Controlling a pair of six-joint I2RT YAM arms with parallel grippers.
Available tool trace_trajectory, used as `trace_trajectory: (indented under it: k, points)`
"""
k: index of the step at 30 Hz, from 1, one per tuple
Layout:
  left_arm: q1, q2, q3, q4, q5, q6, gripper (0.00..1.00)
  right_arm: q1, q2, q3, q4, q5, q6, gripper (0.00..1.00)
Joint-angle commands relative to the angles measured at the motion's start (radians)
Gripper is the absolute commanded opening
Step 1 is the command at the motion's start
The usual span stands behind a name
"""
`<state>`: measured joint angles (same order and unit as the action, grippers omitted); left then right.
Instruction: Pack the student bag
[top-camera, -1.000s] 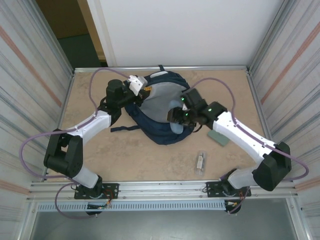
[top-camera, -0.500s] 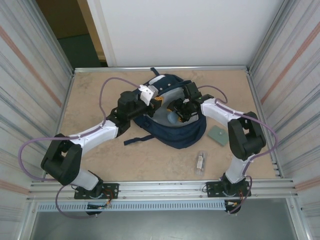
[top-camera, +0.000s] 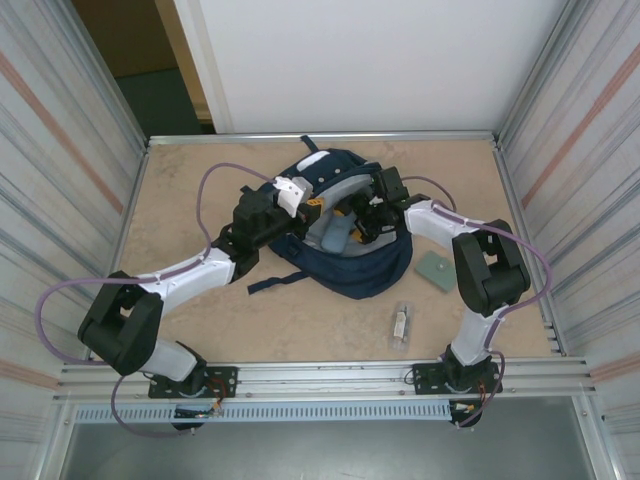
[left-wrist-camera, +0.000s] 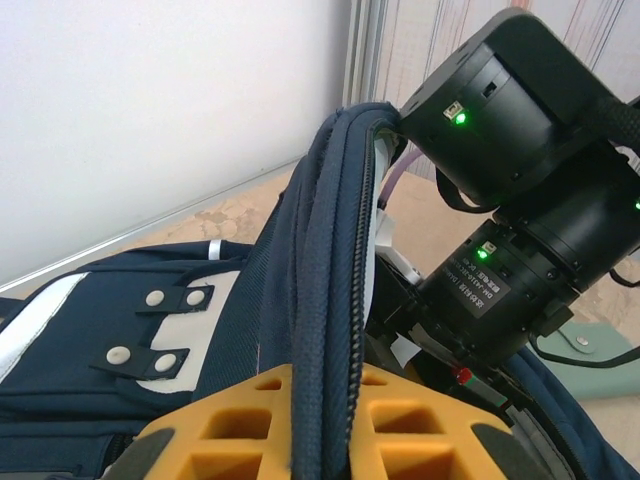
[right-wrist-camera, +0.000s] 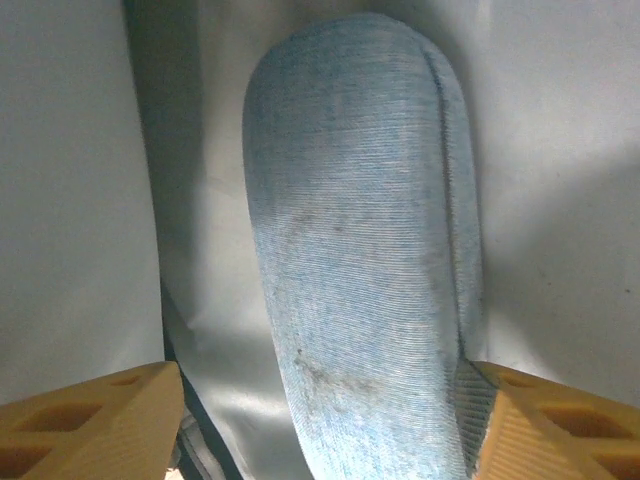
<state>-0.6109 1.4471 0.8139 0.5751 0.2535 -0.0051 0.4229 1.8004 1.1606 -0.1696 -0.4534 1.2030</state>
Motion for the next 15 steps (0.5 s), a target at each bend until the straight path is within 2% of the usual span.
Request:
trace_trajectory:
  k: [1,3,7,9,11,15]
  points:
    - [-0.014,-0.063,0.018,0.081,0.033,-0.003,0.02,0.038,0.023,-0.021,0.079,-0.018,0.079,0.66]
    - [-0.016,-0.064,0.028,0.074,0.036,0.002,0.02,0.073,0.050,-0.007,0.079,0.005,0.102,0.66]
    - [-0.029,-0.058,0.038,0.072,0.057,0.014,0.02,0.137,0.085,0.029,0.009,0.101,0.129,0.83]
    - [-0.032,-0.060,0.041,0.060,0.056,0.020,0.02,0.155,0.092,0.051,-0.054,0.169,0.106,0.84]
    - [-0.038,-0.071,0.034,0.064,0.052,0.020,0.01,0.159,0.104,0.054,-0.072,0.210,0.100,0.78]
    - [-0.041,-0.088,0.037,0.059,0.059,0.049,0.01,0.160,0.098,0.028,-0.040,0.236,0.113,0.59]
